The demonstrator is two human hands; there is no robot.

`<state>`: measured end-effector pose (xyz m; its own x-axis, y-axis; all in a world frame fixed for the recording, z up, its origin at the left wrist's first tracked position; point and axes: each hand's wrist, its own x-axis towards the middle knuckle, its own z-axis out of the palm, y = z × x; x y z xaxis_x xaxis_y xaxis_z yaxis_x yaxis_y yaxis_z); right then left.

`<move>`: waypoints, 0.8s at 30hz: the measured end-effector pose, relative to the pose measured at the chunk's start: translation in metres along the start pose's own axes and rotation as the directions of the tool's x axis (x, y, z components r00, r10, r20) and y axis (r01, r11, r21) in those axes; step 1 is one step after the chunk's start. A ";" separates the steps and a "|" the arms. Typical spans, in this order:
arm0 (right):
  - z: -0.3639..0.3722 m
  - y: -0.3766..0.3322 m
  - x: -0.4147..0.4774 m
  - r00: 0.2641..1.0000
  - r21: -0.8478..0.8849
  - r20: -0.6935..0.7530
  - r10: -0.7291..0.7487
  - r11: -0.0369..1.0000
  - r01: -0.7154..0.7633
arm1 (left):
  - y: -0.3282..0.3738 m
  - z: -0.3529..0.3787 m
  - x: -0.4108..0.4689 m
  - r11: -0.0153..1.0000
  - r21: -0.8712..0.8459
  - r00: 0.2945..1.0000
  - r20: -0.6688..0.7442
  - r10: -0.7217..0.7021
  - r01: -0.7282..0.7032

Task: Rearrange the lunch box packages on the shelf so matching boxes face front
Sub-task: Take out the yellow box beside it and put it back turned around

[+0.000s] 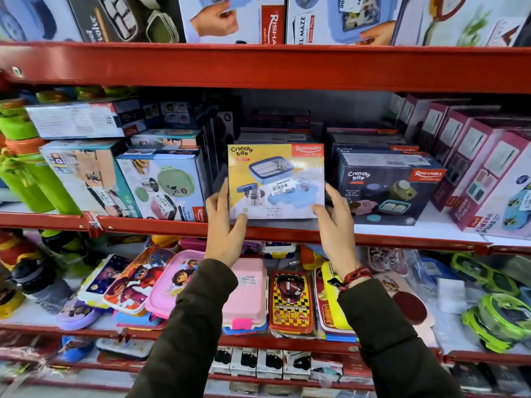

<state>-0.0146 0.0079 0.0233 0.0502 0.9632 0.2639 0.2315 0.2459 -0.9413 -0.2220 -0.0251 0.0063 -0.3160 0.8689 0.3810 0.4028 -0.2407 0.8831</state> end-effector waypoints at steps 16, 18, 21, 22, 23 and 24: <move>-0.016 -0.028 -0.008 0.970 0.136 -0.112 -0.216 0.964 0.230 | 0.016 -0.036 0.009 0.951 -0.217 0.971 -0.139 0.193 -0.220; -0.017 -0.033 -0.009 0.967 0.185 -0.091 -0.237 0.950 0.250 | 0.019 -0.039 0.011 0.931 -0.267 0.966 -0.143 0.217 -0.249; -0.018 -0.033 -0.009 0.961 0.226 -0.040 -0.273 0.934 0.275 | 0.020 -0.044 0.012 0.921 -0.274 0.960 -0.090 0.264 -0.278; -0.018 -0.032 -0.009 0.958 0.213 -0.032 -0.285 0.934 0.285 | 0.020 -0.045 0.012 0.923 -0.263 0.960 -0.071 0.271 -0.280; -0.018 -0.030 -0.009 0.954 0.191 -0.029 -0.300 0.935 0.300 | 0.020 -0.045 0.012 0.926 -0.250 0.960 -0.059 0.275 -0.281; -0.018 -0.029 -0.009 0.949 0.162 -0.030 -0.313 0.936 0.313 | 0.019 -0.044 0.011 0.929 -0.237 0.958 -0.059 0.280 -0.286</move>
<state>-0.0045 -0.0097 0.0521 0.0040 0.8343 0.5513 0.0750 0.5495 -0.8321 -0.2561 -0.0392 0.0396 -0.2402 0.7398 0.6285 0.2610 -0.5744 0.7758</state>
